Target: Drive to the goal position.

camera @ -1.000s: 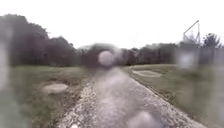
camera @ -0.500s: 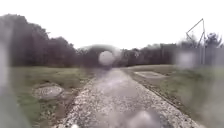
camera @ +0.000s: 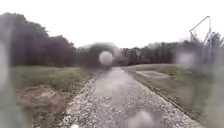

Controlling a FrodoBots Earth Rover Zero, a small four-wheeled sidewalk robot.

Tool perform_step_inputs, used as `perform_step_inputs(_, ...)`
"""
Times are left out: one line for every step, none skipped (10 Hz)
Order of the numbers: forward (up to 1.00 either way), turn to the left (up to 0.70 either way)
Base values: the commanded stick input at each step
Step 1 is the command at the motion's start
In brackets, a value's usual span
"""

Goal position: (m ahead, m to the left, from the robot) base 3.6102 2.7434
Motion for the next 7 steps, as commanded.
perform_step_inputs(0.7,0.0)
perform_step_inputs(0.7,0.0)
perform_step_inputs(0.7,0.0)
perform_step_inputs(0.7,0.0)
perform_step_inputs(0.7,0.0)
perform_step_inputs(0.7,0.0)
perform_step_inputs(0.7,0.0)
